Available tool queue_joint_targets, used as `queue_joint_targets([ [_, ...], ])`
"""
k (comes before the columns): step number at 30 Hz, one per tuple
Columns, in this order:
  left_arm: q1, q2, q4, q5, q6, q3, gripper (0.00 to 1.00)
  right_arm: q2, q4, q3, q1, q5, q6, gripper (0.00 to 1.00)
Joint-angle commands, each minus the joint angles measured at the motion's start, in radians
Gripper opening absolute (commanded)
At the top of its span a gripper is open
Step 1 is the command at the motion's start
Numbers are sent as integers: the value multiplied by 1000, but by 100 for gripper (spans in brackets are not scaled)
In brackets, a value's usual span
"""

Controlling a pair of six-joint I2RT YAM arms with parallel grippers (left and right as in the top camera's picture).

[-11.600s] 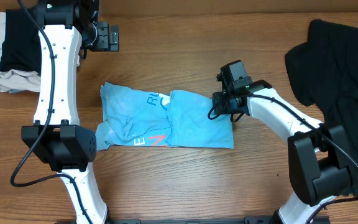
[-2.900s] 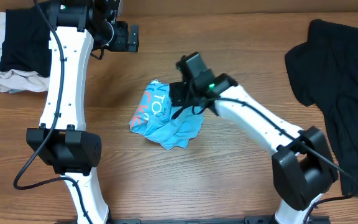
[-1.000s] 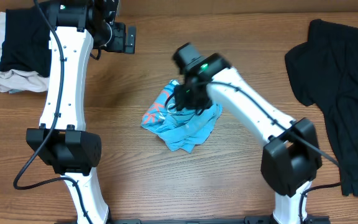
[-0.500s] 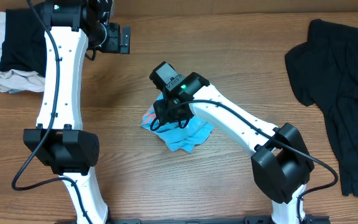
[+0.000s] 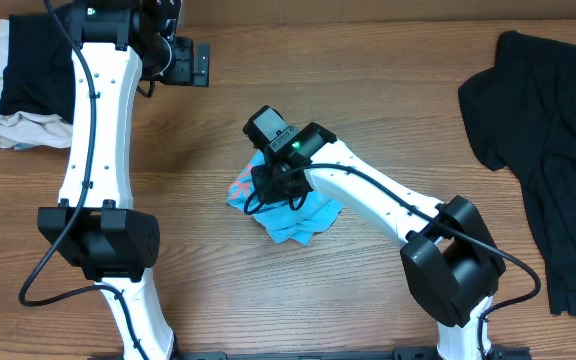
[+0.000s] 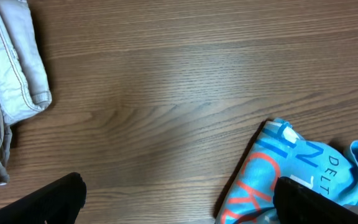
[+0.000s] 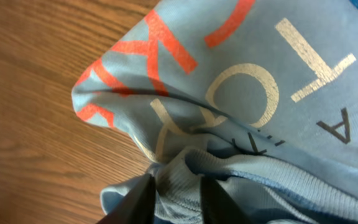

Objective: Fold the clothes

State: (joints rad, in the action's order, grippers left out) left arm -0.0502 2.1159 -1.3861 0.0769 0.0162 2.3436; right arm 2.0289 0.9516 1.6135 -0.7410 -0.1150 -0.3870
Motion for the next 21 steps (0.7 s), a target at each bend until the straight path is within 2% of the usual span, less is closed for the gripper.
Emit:
queue_joint_targets([
  [1, 6, 7, -6, -5, -16, -4, 100, -5, -7, -9, 2, 9, 3, 20],
  [6, 6, 7, -8, -6, -16, -4, 100, -5, -4, -9, 2, 9, 3, 4],
  [12, 6, 7, -13, -6, -16, -4, 100, -13, 38, -3, 3, 0, -7, 4],
  [21, 6, 7, -18, -6, -17, -4, 100, -100, 403, 6, 18, -11, -97, 4],
])
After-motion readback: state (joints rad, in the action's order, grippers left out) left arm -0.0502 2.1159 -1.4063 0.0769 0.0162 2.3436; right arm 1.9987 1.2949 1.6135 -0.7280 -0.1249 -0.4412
